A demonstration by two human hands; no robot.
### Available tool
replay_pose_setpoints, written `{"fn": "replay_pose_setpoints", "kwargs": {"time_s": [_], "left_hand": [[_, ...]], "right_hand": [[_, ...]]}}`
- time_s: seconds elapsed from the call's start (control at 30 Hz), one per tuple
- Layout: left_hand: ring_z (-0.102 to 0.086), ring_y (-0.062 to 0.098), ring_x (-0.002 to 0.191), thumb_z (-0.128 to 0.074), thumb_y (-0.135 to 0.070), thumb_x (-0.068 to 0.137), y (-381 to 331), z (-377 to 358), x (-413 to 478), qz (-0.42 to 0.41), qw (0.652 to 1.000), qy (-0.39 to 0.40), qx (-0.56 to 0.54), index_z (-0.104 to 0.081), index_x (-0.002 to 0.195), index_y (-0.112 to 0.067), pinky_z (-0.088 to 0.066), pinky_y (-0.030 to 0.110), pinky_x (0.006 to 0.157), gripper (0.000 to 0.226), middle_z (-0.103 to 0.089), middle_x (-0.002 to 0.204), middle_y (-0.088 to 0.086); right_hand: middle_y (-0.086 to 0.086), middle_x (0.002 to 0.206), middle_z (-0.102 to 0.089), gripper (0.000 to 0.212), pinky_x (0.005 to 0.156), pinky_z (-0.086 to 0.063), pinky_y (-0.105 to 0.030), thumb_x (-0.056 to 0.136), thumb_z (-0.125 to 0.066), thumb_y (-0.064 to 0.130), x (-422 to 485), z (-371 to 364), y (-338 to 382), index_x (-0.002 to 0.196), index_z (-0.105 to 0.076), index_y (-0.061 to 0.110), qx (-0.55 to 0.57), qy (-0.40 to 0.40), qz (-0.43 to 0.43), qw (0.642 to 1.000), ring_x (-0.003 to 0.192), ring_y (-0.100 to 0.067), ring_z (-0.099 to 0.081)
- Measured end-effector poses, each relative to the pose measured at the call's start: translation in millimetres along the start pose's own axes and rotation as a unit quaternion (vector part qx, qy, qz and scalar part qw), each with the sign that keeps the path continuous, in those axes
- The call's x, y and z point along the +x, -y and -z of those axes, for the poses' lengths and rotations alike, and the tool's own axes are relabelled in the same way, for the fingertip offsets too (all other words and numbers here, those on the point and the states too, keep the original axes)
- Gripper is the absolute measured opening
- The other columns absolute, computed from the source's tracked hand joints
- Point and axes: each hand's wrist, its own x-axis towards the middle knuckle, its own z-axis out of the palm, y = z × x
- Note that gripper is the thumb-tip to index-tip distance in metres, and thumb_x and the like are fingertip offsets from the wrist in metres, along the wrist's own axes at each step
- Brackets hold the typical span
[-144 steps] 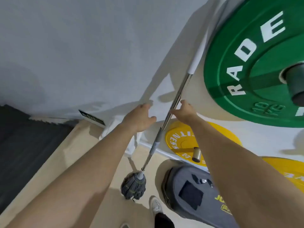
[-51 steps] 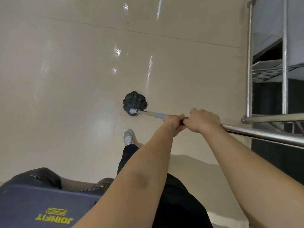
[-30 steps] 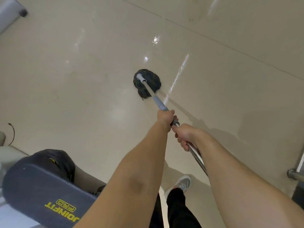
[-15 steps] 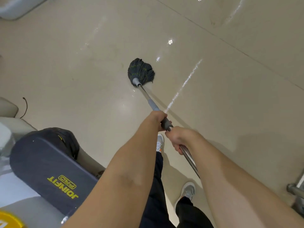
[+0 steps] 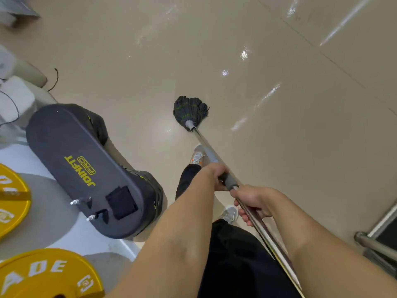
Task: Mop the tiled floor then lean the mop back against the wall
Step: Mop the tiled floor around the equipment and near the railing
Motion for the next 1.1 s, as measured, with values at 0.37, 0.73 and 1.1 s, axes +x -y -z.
{"fn": "replay_pose_setpoints", "kwargs": {"time_s": [0.37, 0.73, 1.1], "left_hand": [[-0.063, 0.034, 0.098, -0.05, -0.008, 0.099, 59.0, -38.4, -3.6, -0.019, 0.998, -0.032, -0.056, -0.041, 0.115, -0.004, -0.056, 0.049, 0.085, 0.019, -0.057, 0.092, 0.015], [-0.061, 0.032, 0.093, -0.05, -0.006, 0.098, -89.8, 10.7, 22.7, -0.075, 0.995, -0.009, -0.068, -0.047, 0.107, -0.004, -0.055, 0.041, 0.063, 0.009, -0.058, 0.09, 0.012], [-0.063, 0.029, 0.077, -0.056, -0.011, 0.095, -390.2, 82.4, 58.0, -0.167, 0.983, -0.026, -0.068, -0.052, 0.098, -0.008, -0.056, 0.048, 0.087, 0.006, -0.06, 0.082, 0.01]], "right_hand": [[0.0, 0.047, -0.04, 0.036, 0.039, -0.037, -0.02, 0.104, -0.037, 0.04, -10.4, -3.1, -60.5, 0.082, -0.045, 0.013, 0.058, -0.019, -0.008, 0.998, 0.035, -0.013, -0.035], [0.001, 0.047, -0.037, 0.033, 0.037, -0.031, -0.017, 0.102, -0.041, 0.041, 12.7, 31.3, 87.9, 0.09, -0.047, 0.011, 0.131, -0.071, 0.018, 0.989, 0.032, -0.011, -0.029], [-0.005, 0.051, -0.038, 0.036, 0.038, -0.03, -0.02, 0.105, -0.036, 0.036, 45.8, 113.2, 382.1, 0.086, -0.046, 0.007, 0.12, -0.134, 0.112, 0.977, 0.031, -0.015, -0.031]]}}
